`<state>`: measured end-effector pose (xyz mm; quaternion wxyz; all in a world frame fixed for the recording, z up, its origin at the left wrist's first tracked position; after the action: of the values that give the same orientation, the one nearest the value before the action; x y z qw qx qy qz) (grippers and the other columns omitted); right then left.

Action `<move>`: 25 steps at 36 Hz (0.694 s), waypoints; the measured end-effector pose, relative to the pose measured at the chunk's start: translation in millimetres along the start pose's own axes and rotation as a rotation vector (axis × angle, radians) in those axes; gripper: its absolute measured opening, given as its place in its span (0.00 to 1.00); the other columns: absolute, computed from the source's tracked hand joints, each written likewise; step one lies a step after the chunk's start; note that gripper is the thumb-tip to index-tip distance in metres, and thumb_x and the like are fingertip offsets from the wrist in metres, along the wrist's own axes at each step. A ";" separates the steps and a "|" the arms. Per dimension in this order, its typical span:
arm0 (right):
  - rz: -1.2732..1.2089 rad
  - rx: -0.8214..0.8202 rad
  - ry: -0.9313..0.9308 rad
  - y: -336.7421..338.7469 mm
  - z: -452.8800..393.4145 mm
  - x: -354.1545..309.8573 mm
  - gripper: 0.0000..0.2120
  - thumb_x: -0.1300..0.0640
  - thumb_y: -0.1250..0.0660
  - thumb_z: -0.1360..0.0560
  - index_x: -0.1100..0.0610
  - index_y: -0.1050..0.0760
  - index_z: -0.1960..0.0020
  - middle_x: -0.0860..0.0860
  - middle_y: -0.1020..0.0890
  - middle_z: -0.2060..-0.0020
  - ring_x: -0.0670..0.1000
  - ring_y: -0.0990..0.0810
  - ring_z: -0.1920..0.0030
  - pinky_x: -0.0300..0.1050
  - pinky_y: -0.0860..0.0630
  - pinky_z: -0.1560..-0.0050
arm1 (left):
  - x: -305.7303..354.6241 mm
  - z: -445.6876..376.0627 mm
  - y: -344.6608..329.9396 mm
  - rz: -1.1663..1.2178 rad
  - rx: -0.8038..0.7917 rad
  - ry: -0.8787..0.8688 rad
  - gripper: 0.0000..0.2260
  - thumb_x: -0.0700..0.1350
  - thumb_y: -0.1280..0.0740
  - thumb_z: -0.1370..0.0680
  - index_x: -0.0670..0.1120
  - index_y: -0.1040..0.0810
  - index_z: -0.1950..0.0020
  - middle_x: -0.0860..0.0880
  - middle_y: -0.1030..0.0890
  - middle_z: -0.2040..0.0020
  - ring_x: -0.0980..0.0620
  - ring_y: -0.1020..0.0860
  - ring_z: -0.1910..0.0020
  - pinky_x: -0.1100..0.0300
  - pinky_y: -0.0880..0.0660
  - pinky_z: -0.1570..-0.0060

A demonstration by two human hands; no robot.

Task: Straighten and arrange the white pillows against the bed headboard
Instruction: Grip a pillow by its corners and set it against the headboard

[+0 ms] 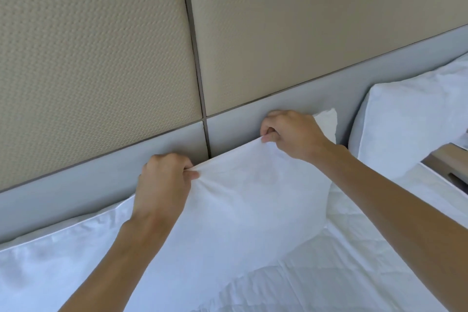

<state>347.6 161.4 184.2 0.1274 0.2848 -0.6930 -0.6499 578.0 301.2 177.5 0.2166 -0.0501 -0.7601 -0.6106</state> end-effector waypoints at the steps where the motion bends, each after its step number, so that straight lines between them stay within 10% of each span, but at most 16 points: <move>1: 0.000 0.011 0.011 1.3 0.8 4.3 0.07 0.57 0.34 0.23 0.48 0.26 0.58 0.43 0.22 0.55 0.48 0.25 0.55 0.45 0.30 0.60 | 0.5 0.1 -0.5 -0.005 0.012 -0.006 0.08 0.45 0.28 0.26 0.45 0.21 0.65 0.49 0.21 0.69 0.43 0.23 0.65 0.52 0.24 0.63; 12: 0.112 -0.165 -0.150 28.4 13.1 109.2 0.10 0.55 0.35 0.23 0.43 0.23 0.46 0.41 0.23 0.45 0.50 0.25 0.44 0.48 0.29 0.51 | 50.2 -15.0 -26.9 -0.108 -0.066 -0.101 0.16 0.58 0.33 0.24 0.46 0.24 0.61 0.51 0.23 0.65 0.44 0.24 0.61 0.57 0.31 0.63; 25: 0.063 0.141 -0.277 31.2 16.5 129.0 0.07 0.59 0.35 0.23 0.49 0.22 0.53 0.44 0.19 0.52 0.53 0.23 0.50 0.48 0.28 0.53 | 41.9 -29.8 -29.7 -0.089 0.049 -0.191 0.14 0.50 0.28 0.25 0.46 0.24 0.68 0.51 0.27 0.72 0.43 0.26 0.68 0.57 0.33 0.67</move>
<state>227.5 102.6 187.6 0.0306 0.1789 -0.7563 -0.6285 538.2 257.5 171.7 0.1169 -0.0692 -0.7934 -0.5934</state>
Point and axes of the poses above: each hand's wrist, its own z-axis away from the middle knuckle, its own y-axis out of the back of the hand, x = y × z, the point moved 3 cm from there along -z, towards the middle knuckle
